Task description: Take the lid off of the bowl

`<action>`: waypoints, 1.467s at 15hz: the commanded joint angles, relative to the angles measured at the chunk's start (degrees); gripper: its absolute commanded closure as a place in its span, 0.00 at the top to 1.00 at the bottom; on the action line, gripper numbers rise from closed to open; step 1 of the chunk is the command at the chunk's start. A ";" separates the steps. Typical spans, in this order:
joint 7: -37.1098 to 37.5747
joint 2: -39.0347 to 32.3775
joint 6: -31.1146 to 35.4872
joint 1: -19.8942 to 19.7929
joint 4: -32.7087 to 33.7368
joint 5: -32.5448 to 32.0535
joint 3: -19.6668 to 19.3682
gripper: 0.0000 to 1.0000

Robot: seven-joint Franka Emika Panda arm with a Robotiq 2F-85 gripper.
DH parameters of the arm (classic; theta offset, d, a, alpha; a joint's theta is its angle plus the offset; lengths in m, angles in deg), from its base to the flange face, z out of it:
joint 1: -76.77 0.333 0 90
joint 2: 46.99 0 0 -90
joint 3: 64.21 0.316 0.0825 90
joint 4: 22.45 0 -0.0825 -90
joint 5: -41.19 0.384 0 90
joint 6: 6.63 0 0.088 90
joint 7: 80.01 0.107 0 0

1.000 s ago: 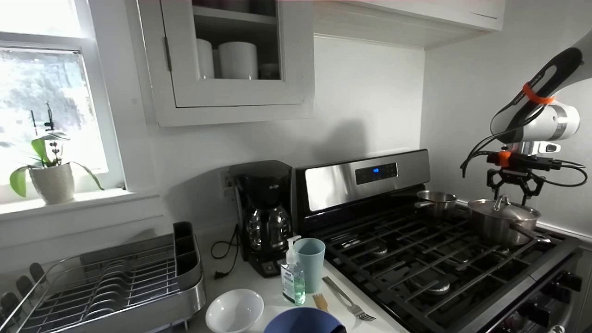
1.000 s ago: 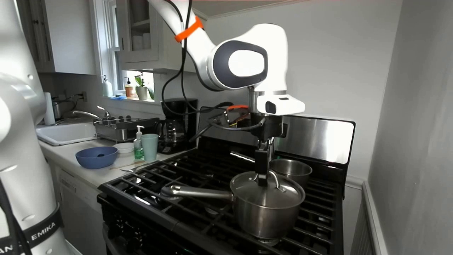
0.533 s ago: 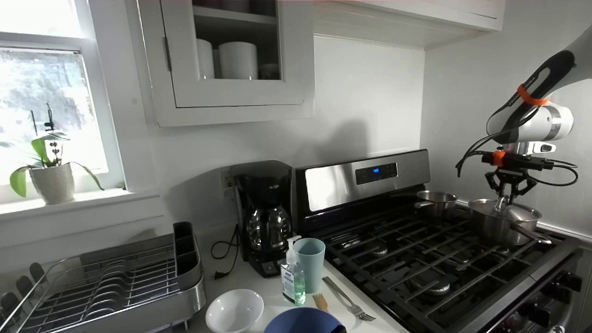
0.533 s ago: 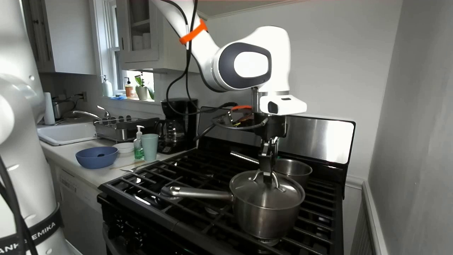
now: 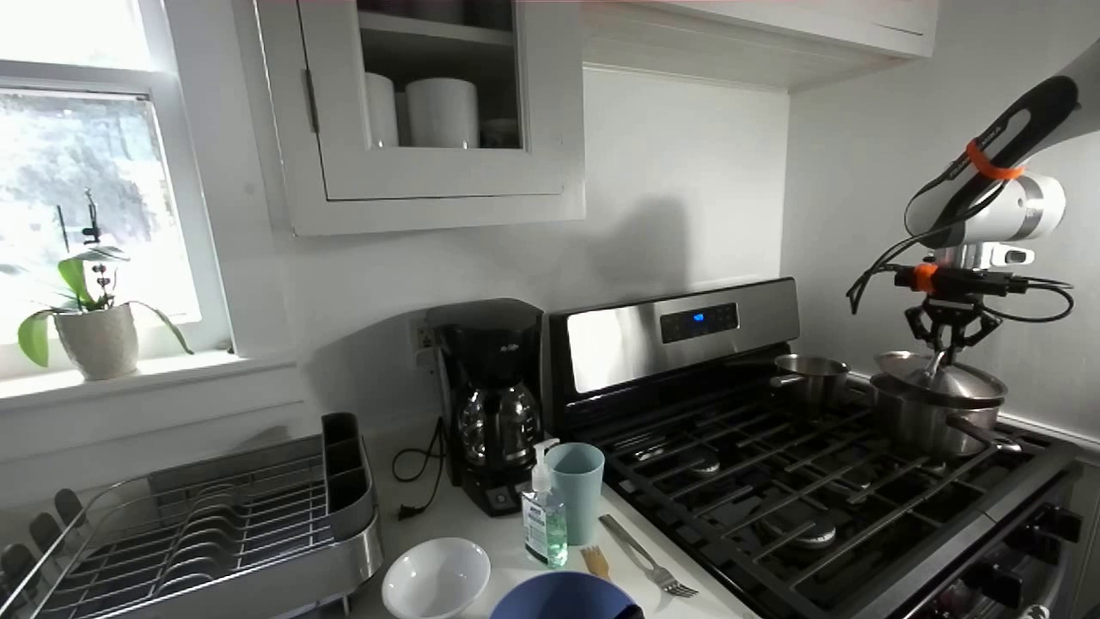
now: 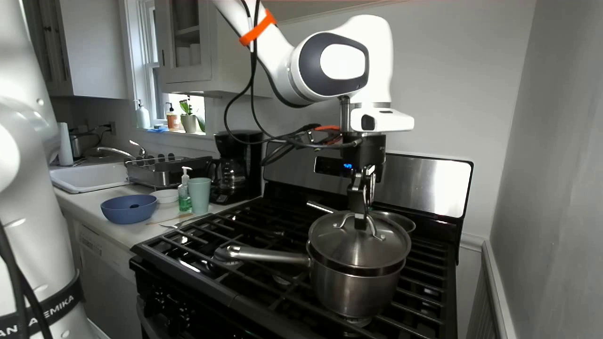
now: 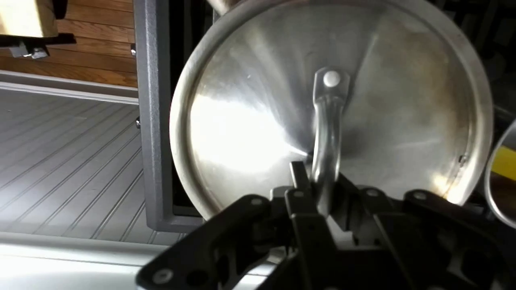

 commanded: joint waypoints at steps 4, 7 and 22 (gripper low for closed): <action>1.71 2.07 -11.09 2.84 7.49 -4.20 1.47 0.04; 1.76 -0.30 -11.89 5.02 12.92 -4.68 3.07 0.04; 1.62 -12.53 -12.33 9.14 27.37 -2.04 2.88 0.15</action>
